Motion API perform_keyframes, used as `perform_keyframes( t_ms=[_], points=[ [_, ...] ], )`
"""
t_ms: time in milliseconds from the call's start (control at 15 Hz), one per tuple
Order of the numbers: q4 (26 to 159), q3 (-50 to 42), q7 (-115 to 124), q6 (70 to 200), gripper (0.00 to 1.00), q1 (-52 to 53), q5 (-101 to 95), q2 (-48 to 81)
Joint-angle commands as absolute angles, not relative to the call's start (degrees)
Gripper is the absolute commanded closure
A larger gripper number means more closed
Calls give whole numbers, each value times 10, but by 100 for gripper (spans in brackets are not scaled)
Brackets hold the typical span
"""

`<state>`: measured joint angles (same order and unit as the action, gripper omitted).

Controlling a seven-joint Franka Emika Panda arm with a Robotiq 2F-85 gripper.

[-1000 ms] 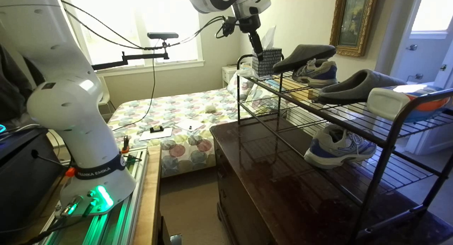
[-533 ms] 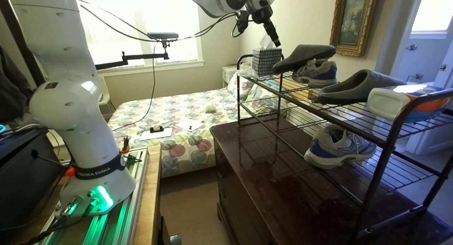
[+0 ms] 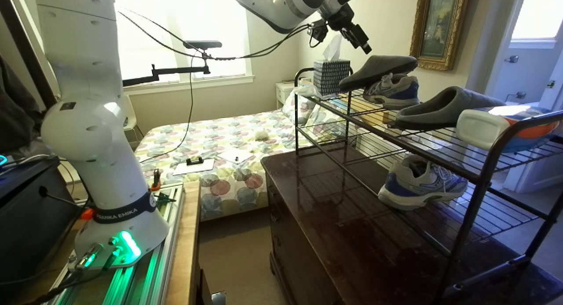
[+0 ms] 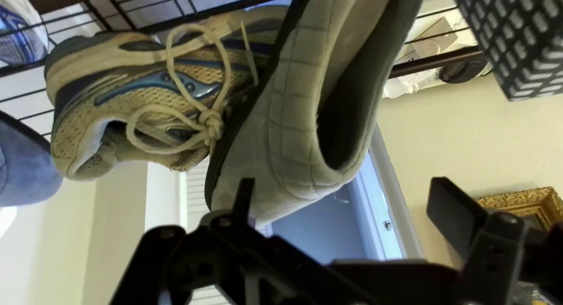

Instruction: Remove the left grey house slipper from the topmost shelf and put it on the second shelf.

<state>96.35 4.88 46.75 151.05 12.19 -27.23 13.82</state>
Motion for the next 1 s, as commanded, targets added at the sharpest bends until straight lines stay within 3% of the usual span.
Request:
perform_keyframes(
  t_ms=[0, 600, 667, 733, 933],
  points=[
    [902, 23, 511, 1498, 0, 145, -356, 184],
    [858, -19, 484, 1418, 0, 186, -383, 227],
    [850, -21, 485, 1415, 25, 187, -386, 232],
    [845, -22, 483, 1413, 28, 188, -388, 236],
    [833, -23, 483, 1412, 49, 189, -390, 247]
  ],
)
